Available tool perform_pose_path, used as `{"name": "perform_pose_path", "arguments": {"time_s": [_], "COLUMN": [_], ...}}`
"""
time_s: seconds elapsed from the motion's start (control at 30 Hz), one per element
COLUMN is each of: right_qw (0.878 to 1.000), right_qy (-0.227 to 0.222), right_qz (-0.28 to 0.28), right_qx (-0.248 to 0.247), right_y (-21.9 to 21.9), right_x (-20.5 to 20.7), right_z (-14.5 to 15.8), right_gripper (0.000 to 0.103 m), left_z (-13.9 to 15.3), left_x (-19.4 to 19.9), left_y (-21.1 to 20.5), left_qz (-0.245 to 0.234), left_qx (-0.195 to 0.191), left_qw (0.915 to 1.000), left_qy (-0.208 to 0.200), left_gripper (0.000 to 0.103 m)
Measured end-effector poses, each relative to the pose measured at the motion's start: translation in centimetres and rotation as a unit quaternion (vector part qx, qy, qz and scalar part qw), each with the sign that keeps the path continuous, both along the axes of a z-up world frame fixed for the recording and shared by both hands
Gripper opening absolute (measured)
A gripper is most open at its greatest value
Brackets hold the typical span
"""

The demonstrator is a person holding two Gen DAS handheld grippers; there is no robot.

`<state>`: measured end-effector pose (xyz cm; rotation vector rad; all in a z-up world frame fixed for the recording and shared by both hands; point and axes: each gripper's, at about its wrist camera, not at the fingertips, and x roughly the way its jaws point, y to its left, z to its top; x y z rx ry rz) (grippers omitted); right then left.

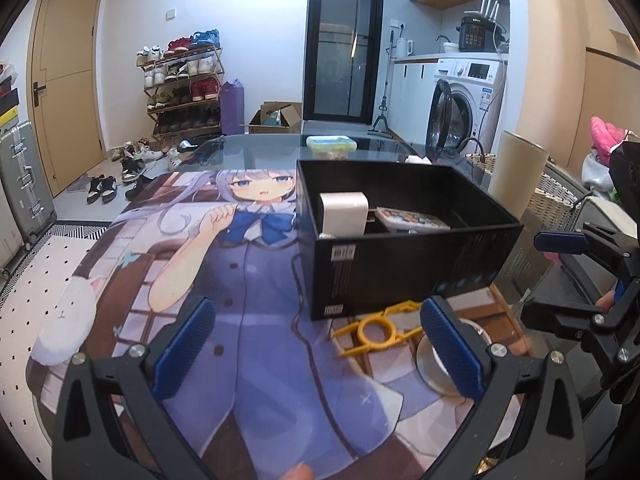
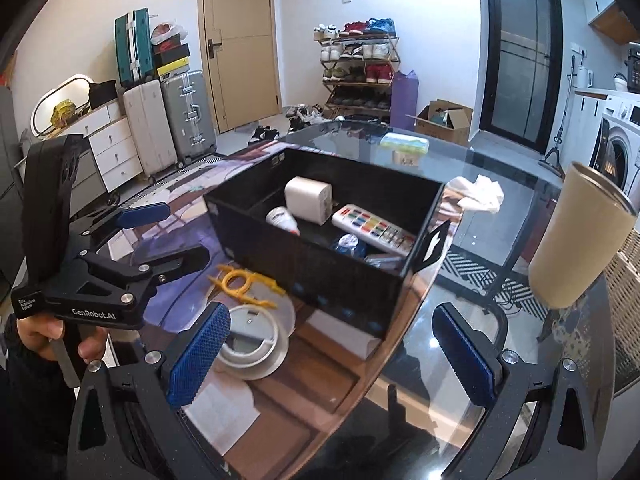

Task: Organize rigid objects
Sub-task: 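Withdraw both open tools out of the box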

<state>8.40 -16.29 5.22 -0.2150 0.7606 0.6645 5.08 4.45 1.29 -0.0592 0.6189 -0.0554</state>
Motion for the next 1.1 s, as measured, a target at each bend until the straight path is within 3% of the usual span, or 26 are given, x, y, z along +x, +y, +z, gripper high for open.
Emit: {"name": "perform_pose_path", "arguments": {"time_s": [1.1], "right_qw": [0.996], "right_qy": [0.075], "right_qz": [0.000], "right_qx": [-0.041], "right_y": [4.2], "right_x": [0.8], "right_z": [-5.3], "right_gripper": [0.103], "left_z": [-2.2], "left_x": [-0.8], "left_y": [0.5], "left_qz": [0.001], "left_qx": [0.010], "left_qw": [0.9994], "left_qy": [0.034], "left_gripper": [0.103]}}
